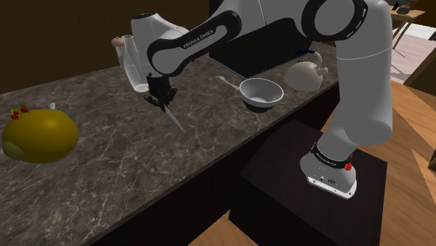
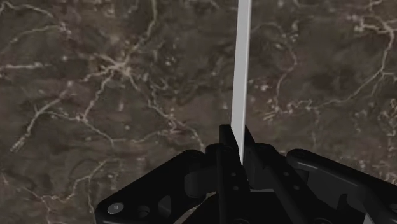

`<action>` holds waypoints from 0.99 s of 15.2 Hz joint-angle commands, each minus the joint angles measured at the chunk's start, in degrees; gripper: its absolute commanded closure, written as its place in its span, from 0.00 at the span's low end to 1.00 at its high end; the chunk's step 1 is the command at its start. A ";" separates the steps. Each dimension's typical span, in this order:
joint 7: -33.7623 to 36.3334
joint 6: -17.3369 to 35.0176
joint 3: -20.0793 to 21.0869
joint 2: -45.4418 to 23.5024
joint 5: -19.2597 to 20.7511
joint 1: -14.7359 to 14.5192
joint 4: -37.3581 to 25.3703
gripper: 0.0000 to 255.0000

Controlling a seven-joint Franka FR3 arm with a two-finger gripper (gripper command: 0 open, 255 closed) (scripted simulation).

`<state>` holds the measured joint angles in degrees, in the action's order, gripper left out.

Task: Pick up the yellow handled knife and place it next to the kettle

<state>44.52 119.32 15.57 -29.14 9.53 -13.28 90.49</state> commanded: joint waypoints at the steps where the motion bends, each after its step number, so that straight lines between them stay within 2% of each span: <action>1: -0.13 -1.32 0.09 0.33 -0.16 -0.02 -0.98 1.00; 15: -0.99 -10.65 0.66 3.19 -1.26 -0.04 -7.57 1.00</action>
<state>43.62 109.24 16.22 -26.06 8.33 -13.35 83.35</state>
